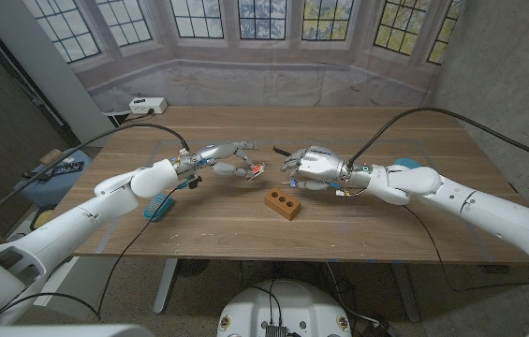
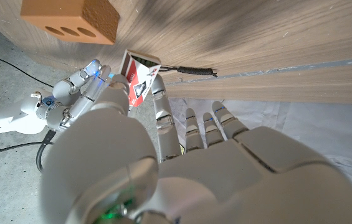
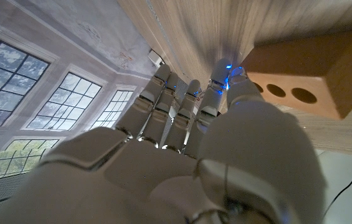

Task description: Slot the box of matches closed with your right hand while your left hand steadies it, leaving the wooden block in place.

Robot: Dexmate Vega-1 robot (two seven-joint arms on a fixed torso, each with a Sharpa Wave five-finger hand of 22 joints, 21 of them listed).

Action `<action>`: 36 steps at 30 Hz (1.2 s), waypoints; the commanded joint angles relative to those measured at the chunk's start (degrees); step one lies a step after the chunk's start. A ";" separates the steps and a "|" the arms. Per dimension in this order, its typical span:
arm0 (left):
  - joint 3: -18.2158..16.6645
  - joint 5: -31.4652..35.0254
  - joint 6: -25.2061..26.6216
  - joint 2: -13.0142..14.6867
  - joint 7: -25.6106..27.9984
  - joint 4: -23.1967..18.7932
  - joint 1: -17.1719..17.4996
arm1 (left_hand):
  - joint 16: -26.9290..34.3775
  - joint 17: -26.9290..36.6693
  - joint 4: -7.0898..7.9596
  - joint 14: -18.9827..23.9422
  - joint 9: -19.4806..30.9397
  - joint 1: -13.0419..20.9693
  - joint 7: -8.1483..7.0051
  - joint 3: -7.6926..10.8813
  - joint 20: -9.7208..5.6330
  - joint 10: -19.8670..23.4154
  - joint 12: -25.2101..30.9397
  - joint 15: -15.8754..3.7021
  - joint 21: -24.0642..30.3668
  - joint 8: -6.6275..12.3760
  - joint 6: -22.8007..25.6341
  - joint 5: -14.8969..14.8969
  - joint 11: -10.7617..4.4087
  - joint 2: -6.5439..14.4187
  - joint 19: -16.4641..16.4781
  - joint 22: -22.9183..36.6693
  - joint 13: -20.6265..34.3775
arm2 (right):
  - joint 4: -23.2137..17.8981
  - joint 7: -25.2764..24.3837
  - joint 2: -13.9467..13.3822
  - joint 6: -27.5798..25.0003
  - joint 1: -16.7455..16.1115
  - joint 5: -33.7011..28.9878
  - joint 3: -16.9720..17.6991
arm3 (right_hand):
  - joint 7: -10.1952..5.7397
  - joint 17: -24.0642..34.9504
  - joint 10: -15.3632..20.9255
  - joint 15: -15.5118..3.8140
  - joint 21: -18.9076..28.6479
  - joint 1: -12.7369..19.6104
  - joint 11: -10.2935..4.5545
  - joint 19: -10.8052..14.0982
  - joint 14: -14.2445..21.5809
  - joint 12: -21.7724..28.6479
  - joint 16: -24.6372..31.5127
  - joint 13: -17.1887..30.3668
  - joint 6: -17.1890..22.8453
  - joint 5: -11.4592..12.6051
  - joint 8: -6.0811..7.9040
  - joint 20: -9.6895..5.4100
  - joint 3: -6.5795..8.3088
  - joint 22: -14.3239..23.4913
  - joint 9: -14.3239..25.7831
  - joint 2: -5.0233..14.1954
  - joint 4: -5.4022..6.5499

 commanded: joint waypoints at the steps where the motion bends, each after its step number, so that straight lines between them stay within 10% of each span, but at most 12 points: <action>1: -0.02 0.20 0.05 0.09 -0.01 -0.52 0.11 | -0.06 0.04 -0.03 0.38 0.28 0.34 -0.14 -0.31 0.23 0.17 -0.22 0.18 0.05 0.35 0.37 -0.09 -0.23 1.06 0.48 0.24 0.13 | -2.19 0.42 -0.82 -1.37 -1.65 0.36 1.81 | -0.09 0.19 0.43 -9.54 0.10 0.65 0.09 0.61 0.69 -0.04 0.30 0.15 0.39 0.20 0.19 -5.54 -0.28 0.10 0.06 -0.07 -0.13; 36: -0.31 0.55 0.66 0.86 -1.16 -2.70 0.62 | -0.09 0.05 -0.05 0.24 0.28 0.30 -0.16 -0.33 0.25 0.06 -0.26 0.23 0.00 0.30 0.26 -0.06 -0.09 1.07 0.34 0.24 0.13 | -7.84 -0.28 -2.88 -5.17 -4.84 -1.28 5.97 | -0.03 0.15 0.76 -9.55 0.11 0.84 0.08 0.64 0.94 -0.15 0.17 0.14 0.56 0.21 -0.04 -5.57 -0.67 0.10 0.02 0.10 0.02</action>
